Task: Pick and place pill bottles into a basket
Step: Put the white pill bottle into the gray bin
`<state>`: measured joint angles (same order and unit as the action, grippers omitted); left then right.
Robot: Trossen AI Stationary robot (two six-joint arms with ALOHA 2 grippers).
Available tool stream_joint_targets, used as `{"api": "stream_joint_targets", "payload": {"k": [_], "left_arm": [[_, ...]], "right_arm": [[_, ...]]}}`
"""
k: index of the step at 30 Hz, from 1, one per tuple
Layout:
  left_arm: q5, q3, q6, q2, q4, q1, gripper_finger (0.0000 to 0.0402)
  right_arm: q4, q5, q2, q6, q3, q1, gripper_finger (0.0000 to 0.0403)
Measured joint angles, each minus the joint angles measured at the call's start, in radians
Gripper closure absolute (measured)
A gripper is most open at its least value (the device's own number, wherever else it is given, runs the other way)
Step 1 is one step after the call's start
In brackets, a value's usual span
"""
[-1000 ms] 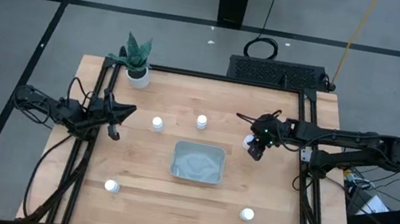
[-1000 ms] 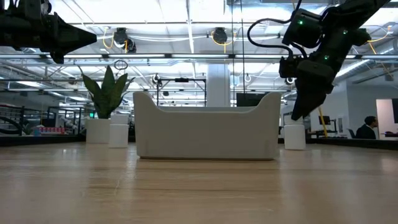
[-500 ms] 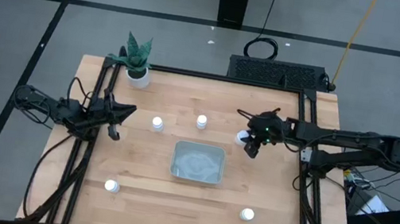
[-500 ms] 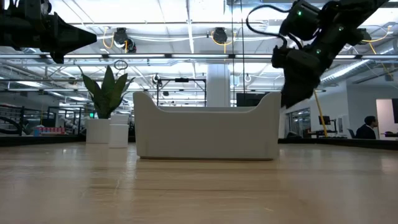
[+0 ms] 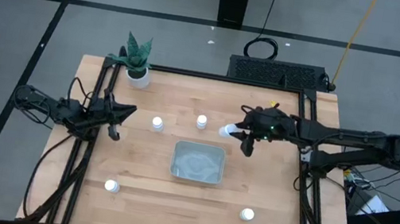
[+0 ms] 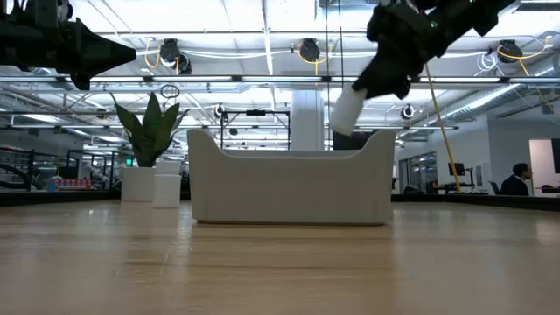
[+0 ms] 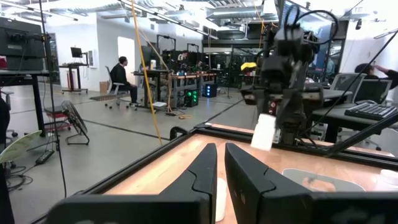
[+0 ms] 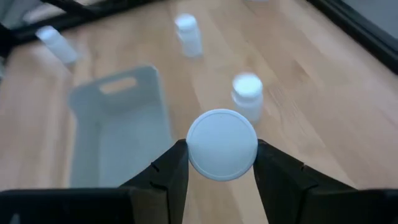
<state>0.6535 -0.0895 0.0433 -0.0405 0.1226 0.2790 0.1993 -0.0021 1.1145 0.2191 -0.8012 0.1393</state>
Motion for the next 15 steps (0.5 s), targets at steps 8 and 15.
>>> {"api": "stream_joint_targets", "payload": {"k": [8,15], "left_arm": [[0.000,0.000,0.003,0.000,0.000,0.000,0.0364],[0.000,0.000,0.004,0.000,-0.001,0.000,0.0364]], "right_arm": [[-0.087,0.000,0.014,0.028,-0.009,-0.076,0.0260],[-0.074,0.001,0.075,0.029,-0.075,-0.130,0.0260]]}}
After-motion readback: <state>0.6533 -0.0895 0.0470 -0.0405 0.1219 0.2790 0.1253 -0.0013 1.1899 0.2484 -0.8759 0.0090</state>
